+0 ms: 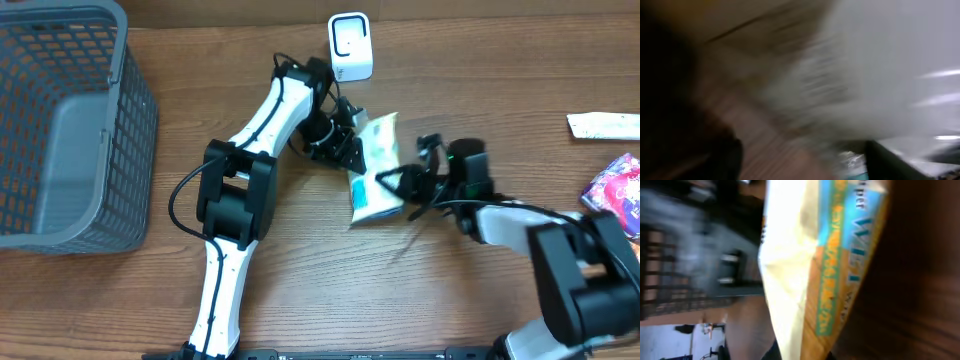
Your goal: Scan the item barcode
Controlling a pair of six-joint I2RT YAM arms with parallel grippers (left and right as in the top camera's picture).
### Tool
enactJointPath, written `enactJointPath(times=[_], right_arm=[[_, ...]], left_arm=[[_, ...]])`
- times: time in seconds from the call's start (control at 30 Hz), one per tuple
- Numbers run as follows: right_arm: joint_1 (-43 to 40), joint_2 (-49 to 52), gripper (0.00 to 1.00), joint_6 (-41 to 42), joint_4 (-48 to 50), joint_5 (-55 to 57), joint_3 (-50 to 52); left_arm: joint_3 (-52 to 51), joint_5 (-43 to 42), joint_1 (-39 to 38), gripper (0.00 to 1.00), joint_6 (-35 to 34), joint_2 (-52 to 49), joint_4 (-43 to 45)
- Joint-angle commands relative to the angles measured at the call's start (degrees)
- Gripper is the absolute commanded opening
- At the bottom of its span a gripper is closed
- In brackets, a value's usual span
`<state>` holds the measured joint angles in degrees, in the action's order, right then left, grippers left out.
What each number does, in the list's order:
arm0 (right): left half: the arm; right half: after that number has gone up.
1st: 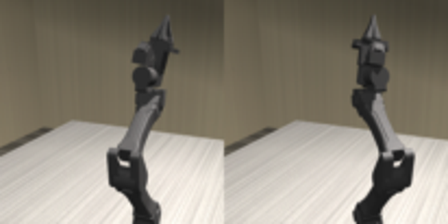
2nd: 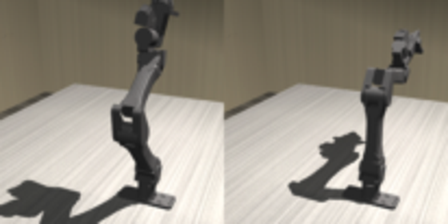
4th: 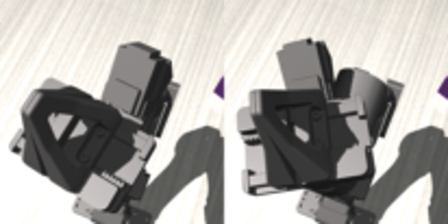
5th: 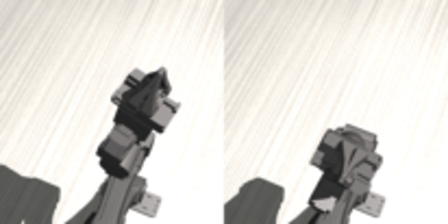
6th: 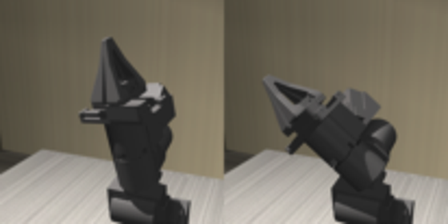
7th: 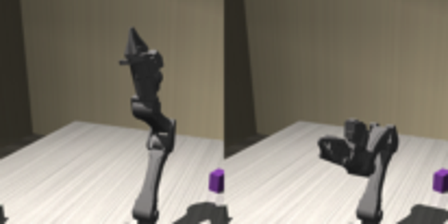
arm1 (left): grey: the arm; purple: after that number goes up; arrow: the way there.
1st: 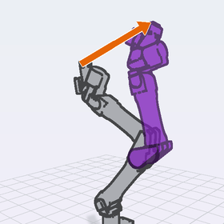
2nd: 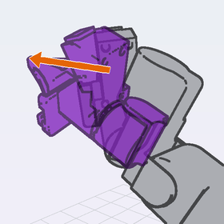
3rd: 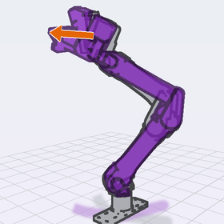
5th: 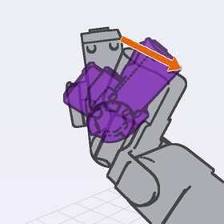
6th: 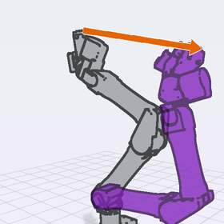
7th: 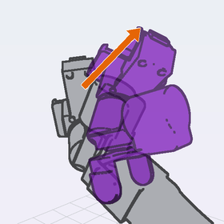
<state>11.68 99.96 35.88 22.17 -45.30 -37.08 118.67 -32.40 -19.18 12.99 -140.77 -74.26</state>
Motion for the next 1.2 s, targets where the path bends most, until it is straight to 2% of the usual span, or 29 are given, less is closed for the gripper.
enactJointPath(times=[0.0, 0.17, 0.3, 0.4, 0.6, 0.67, 0.77, 1.0, 1.1, 1.17], right_arm=[[-4.15, -4.83, 0.04, -3.34, 3.41, -15.56, -0.87], [-6.60, -4.83, 0.04, -3.13, 3.76, -24.02, -0.87], [-6.67, -4.83, 0.04, -1.42, 8.66, -30.29, -0.87], [-6.67, -4.83, 0.04, 4.42, 18.40, -35.39, -0.87], [-6.67, -4.83, 0.04, 26.03, 47.36, -38.53, -0.90], [-6.67, -4.83, 0.04, 31.12, 54.31, -38.80, -0.90], [-6.67, -4.83, 0.04, 35.52, 58.75, -38.82, -0.90], [-6.67, -4.81, 0.04, 34.91, 57.42, -37.86, -0.90], [-6.67, -4.81, 0.04, 26.84, 53.81, -34.86, -1.03], [-6.67, -4.81, 0.04, 17.64, 45.11, -30.93, -2.03]], left_arm=[[7.41, 11.87, 3.48, 1.00, -0.42, -0.11, -2.71], [16.76, 15.19, 6.21, 1.00, -1.31, 1.09, -6.97], [22.23, 19.19, 8.44, 1.00, -1.92, 1.33, -9.53], [23.54, 19.47, 9.92, 1.00, -1.97, 1.33, -10.38], [23.56, 19.47, 11.65, 1.00, -2.38, 1.33, -11.04], [23.56, 19.50, 11.72, 1.00, -2.36, 1.33, -10.99], [23.56, 19.47, 11.72, 1.00, -2.36, 1.33, -11.02], [23.56, 19.52, 11.69, 1.00, -2.32, 1.33, -10.95], [23.56, 19.50, 11.69, 1.00, -2.34, 1.33, -10.82], [23.56, 19.50, 11.69, 1.00, -2.34, 1.33, -10.80]])
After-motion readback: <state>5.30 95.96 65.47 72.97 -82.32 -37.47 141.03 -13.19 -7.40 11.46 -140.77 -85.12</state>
